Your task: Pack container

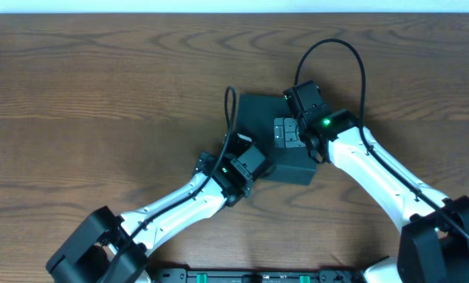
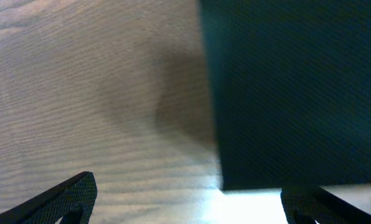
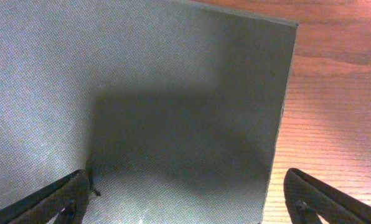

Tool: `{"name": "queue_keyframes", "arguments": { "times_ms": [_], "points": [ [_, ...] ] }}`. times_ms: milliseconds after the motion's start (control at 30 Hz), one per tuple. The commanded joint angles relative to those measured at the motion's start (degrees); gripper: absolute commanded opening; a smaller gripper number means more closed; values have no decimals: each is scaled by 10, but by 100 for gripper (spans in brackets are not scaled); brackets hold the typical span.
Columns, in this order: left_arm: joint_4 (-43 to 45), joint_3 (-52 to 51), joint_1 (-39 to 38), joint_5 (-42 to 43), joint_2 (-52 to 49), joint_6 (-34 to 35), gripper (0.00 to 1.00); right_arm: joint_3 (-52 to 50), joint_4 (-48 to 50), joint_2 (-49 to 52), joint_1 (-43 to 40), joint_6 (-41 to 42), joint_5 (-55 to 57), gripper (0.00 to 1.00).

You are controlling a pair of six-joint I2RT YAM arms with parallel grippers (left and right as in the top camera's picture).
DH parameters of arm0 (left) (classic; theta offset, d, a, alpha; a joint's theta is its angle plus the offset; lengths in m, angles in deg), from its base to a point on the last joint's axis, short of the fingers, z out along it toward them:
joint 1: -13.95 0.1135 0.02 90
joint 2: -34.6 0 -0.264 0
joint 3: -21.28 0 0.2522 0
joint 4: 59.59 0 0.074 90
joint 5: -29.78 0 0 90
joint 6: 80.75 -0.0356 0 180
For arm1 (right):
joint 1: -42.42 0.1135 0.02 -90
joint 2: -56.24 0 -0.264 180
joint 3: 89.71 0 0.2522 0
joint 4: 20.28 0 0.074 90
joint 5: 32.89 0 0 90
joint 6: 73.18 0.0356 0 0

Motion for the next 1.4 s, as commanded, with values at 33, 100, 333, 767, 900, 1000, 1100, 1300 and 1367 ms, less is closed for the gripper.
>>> {"name": "queue_keyframes", "arguments": {
  "times_ms": [33, 100, 333, 767, 900, 1000, 1100, 1300, 1367],
  "points": [
    [21, -16, 24, -14, -19, -4, 95, -10, 0, 10, -1, 3, 3, 99],
    [33, -20, 30, -14, -23, -5, 95, -10, 0, 10, -1, 3, 3, 99],
    [37, -23, 34, -12, -18, -10, 95, -10, 0, 10, -1, 3, 3, 99],
    [-38, -15, 40, -9, 188, -47, 95, -10, -19, -101, 19, 19, 6, 99],
    [-28, -15, 103, -9, 156, -63, 96, -10, -80, -163, 19, 70, 39, 99],
    [5, -15, 161, 28, 107, -86, 95, -10, -127, -188, 19, 97, 80, 99],
    [26, -15, 203, 68, 75, -86, 95, -11, -153, -189, 11, 104, 100, 99],
    [61, -15, 235, 83, 57, -99, 95, -58, -129, -184, -68, 104, 105, 99],
    [64, -15, 235, 88, 57, -101, 95, -87, -101, -184, -105, 104, 83, 99]
  ]
}}
